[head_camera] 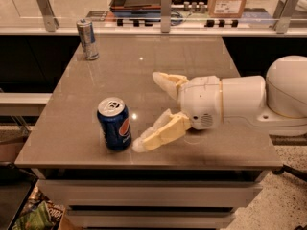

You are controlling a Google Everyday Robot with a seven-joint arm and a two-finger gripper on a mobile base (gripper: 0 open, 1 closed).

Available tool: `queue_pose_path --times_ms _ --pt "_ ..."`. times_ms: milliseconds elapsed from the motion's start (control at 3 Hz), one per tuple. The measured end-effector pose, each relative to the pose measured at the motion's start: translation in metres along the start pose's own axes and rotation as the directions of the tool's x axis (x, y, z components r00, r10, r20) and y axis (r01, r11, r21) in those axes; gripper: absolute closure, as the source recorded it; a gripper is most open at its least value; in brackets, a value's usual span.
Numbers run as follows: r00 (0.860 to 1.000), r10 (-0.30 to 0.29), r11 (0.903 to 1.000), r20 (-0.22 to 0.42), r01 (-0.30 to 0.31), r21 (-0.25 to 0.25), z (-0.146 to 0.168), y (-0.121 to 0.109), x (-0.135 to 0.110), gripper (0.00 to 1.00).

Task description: Move pepsi can near redbull can

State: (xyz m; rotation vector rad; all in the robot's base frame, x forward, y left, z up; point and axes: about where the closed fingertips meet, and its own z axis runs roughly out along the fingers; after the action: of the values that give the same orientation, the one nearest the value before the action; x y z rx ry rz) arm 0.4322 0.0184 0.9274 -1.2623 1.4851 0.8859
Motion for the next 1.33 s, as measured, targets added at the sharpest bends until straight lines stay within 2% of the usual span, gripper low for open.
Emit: queue_pose_path --times_ms 333,667,1333 --pt "0.999 -0.039 0.9991 0.034 0.04 -0.017 0.019 0.008 -0.014 0.0" --pt "0.998 -0.067 0.9976 0.019 0.067 -0.014 0.039 0.016 -0.017 0.0" --pt "0.998 -0.06 0.997 0.007 0.06 -0.049 0.071 0.008 0.001 0.0"
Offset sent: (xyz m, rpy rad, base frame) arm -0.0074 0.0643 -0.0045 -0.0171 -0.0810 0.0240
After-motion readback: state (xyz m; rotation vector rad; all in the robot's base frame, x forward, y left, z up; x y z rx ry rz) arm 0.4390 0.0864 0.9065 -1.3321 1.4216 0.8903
